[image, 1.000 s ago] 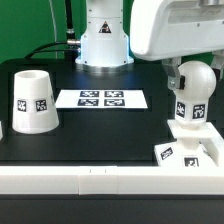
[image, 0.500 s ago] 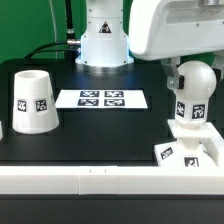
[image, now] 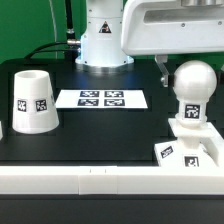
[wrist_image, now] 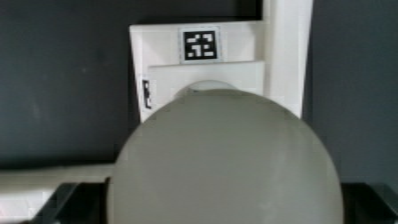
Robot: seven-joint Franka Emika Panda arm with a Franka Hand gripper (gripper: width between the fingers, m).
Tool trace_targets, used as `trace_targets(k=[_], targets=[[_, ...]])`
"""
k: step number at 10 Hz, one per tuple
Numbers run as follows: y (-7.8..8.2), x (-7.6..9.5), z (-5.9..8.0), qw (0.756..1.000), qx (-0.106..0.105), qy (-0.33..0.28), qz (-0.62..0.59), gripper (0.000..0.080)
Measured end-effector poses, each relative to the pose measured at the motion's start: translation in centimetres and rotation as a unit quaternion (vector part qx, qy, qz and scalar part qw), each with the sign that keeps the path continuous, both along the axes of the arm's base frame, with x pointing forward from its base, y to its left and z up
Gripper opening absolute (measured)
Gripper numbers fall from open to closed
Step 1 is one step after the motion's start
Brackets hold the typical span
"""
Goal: Assemble lamp
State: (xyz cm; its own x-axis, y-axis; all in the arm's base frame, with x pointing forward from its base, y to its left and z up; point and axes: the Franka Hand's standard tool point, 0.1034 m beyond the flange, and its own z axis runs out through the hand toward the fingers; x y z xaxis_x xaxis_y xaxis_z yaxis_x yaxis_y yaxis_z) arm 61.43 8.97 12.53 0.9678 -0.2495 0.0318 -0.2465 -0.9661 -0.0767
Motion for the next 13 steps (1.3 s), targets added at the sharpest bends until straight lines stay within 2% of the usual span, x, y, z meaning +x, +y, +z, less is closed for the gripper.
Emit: trace_targets(k=[4, 7, 9, 10, 11, 13], targets=[[-0.23, 0.04, -0.18, 0.990, 0.013, 0.010, -0.142, 0.0577], [-0.17, -0.05, -0.22, 0.956, 0.031, 0.023, -0.290, 0.0577], [-0.06, -0.06, -0.24, 0.943, 0.036, 0.028, -0.329, 0.0577], [0.08, -0.08, -0.25, 0.940, 0.037, 0.029, -0.338, 0.0654], [0.18, -0.10, -0.25, 0.941, 0.037, 0.029, -0.336, 0.0654], [0.16, -0.11, -0.15, 0.963, 0.031, 0.025, -0.265, 0.0697]])
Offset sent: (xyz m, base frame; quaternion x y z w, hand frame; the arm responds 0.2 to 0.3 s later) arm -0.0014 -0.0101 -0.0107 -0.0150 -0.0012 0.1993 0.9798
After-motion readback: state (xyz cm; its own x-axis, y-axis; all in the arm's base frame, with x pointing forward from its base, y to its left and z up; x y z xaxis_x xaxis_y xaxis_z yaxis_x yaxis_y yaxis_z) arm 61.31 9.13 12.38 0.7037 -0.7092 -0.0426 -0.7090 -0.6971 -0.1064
